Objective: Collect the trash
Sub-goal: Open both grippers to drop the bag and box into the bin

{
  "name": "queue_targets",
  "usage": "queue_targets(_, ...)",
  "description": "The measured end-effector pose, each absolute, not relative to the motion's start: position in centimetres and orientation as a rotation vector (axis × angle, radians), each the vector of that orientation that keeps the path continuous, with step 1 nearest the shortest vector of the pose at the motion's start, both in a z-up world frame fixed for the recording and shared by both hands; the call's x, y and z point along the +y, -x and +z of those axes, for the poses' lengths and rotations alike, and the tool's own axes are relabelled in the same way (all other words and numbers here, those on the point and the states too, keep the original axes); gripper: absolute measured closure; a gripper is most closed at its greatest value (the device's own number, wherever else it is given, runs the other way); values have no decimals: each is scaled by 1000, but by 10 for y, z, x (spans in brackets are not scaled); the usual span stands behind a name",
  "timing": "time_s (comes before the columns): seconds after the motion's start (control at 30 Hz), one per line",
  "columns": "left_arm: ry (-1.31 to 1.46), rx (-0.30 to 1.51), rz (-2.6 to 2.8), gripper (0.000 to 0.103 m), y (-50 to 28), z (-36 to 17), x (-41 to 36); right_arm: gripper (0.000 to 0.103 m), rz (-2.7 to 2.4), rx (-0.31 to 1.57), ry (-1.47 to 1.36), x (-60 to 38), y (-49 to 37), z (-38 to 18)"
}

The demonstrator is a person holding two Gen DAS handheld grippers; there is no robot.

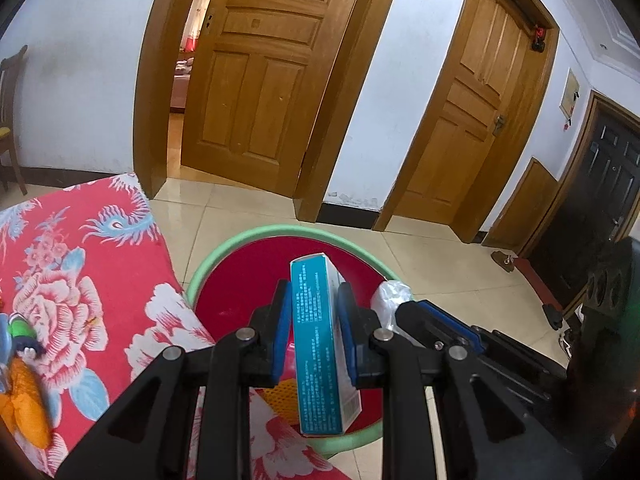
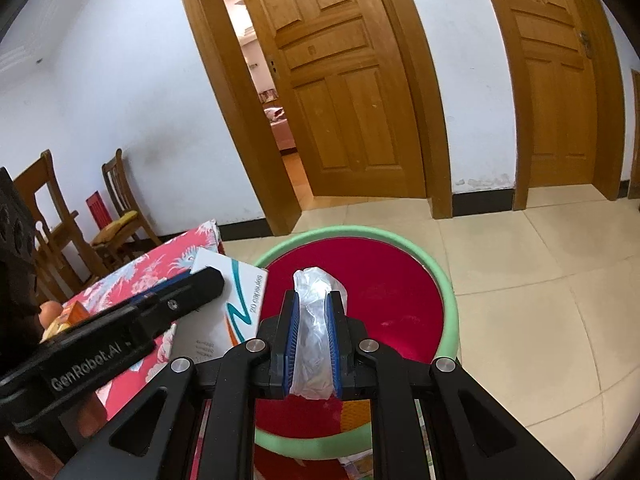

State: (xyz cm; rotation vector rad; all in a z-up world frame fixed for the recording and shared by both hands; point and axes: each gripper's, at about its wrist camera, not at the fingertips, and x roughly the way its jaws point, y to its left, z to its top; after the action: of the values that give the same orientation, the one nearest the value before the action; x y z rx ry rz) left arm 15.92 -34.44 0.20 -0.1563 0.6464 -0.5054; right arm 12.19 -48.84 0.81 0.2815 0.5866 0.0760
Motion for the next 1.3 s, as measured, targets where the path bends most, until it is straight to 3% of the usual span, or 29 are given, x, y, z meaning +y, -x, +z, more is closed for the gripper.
queue_targets(0.67, 174, 606, -507, 79, -153, -2, -340, 89, 78, 608, -356, -504, -124, 0)
queue_targets(0.8, 176, 611, -506, 63, -154, -2, -339, 89, 79, 614, -350, -502, -123, 0)
queue_targets(1.3, 145, 627, -491, 43, -155, -3, -346, 85, 63, 627, -316, -496, -124, 1)
